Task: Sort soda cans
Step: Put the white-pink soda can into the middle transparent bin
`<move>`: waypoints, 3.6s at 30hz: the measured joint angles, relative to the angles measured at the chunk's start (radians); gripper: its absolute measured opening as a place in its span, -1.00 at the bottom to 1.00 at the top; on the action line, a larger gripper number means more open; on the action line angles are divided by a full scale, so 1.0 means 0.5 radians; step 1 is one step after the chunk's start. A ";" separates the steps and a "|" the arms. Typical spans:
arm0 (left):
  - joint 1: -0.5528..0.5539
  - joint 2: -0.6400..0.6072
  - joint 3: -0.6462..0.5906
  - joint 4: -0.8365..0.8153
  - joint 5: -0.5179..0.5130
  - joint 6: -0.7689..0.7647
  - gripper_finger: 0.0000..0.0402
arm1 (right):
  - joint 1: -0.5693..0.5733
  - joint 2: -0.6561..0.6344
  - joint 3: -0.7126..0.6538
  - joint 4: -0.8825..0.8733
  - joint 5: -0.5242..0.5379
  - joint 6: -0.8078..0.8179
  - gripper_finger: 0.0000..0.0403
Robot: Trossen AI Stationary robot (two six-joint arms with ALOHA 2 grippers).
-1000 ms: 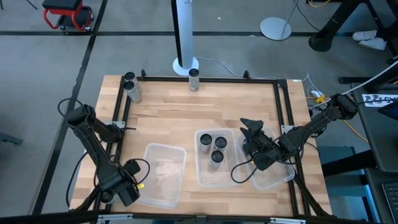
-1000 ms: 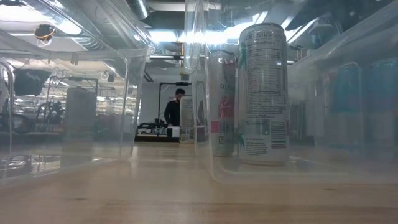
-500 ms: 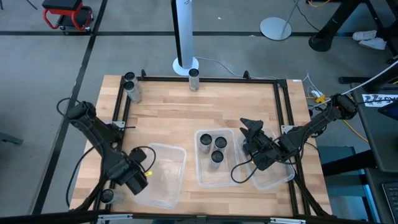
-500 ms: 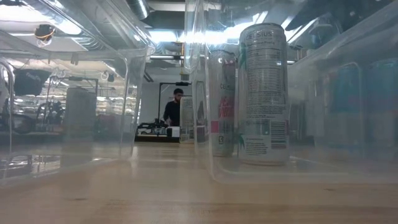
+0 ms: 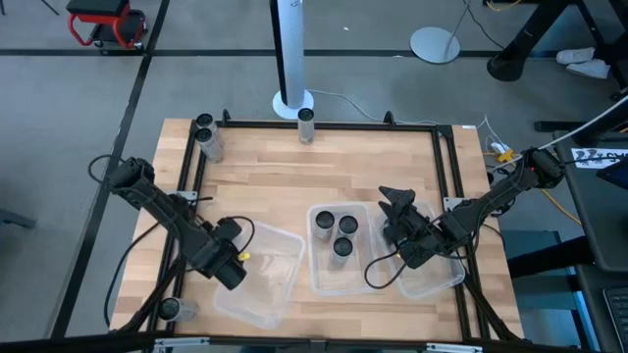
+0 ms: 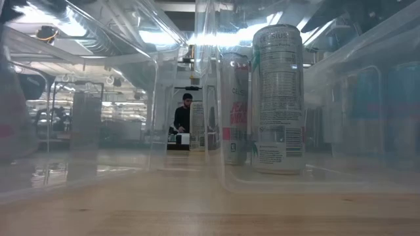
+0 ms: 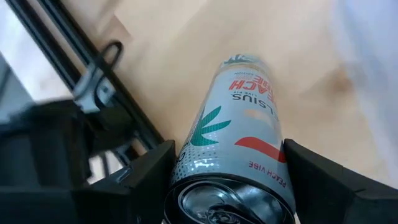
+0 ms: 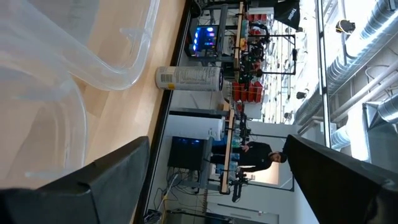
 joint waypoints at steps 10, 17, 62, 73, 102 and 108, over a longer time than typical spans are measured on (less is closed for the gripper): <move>0.273 -0.077 -0.049 0.006 -0.378 0.257 0.26 | 0.000 0.000 0.000 0.005 0.000 0.000 0.85; 0.589 -0.245 -0.048 0.009 -0.533 0.609 0.26 | 0.001 0.000 0.000 0.005 -0.007 -0.001 0.85; 0.714 0.123 1.037 1.006 0.042 2.043 0.26 | 0.000 -0.001 -0.001 0.006 -0.036 0.013 0.85; 0.754 0.327 1.158 0.844 0.093 2.182 0.26 | 0.000 -0.001 -0.002 0.018 -0.037 0.017 0.85; 0.826 0.333 0.965 1.215 0.085 2.567 0.26 | 0.000 0.001 -0.002 0.058 -0.039 0.017 0.85; 0.826 0.332 0.945 1.120 0.079 2.552 0.26 | 0.001 0.001 -0.002 0.058 -0.039 0.017 0.85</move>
